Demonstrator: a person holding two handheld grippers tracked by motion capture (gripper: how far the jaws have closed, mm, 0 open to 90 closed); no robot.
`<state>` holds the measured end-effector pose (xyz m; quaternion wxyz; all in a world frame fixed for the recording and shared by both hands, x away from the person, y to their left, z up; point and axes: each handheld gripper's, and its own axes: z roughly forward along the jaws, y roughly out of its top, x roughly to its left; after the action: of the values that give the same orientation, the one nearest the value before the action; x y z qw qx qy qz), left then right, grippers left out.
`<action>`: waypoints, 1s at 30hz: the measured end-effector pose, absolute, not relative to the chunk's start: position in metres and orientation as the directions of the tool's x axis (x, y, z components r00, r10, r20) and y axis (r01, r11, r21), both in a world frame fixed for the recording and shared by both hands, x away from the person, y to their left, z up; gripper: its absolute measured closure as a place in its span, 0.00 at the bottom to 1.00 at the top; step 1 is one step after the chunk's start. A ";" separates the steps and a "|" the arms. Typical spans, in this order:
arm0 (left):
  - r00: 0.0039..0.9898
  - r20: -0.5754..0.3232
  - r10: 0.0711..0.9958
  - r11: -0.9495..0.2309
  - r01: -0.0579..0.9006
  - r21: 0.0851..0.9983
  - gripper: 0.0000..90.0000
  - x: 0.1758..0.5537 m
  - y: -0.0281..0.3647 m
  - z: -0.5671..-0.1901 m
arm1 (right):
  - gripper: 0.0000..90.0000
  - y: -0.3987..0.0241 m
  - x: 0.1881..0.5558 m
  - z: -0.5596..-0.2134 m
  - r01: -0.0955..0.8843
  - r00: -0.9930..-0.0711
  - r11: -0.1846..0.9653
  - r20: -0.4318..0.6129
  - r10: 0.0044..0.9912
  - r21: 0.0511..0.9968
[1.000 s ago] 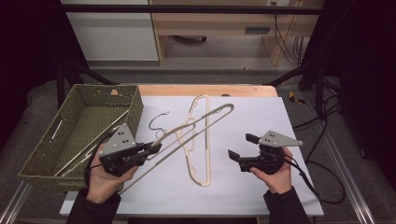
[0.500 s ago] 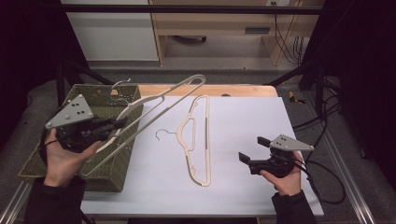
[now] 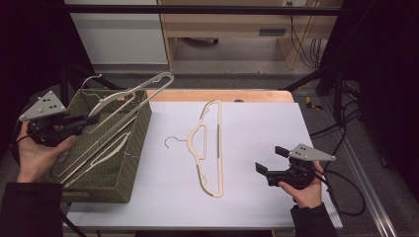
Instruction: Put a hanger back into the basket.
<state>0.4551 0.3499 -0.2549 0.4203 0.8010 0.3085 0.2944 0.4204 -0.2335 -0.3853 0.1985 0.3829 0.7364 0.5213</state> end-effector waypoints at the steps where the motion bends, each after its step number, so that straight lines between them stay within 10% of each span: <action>1: 0.631 0.216 0.745 -0.460 0.252 0.852 0.96 0.456 0.355 -0.258 | 0.09 -0.234 0.420 -0.386 0.358 -0.626 0.161 0.108 0.773 0.920; 30: 0.533 0.322 0.782 -0.560 0.375 0.739 0.96 0.483 0.397 -0.346 | 0.09 -0.231 0.422 -0.390 0.365 -0.631 0.184 0.098 0.769 0.913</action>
<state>0.4829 0.3969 -0.3460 0.3087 0.8193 0.3530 0.3298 0.4215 -0.2310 -0.3898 0.1971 0.3815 0.7436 0.5124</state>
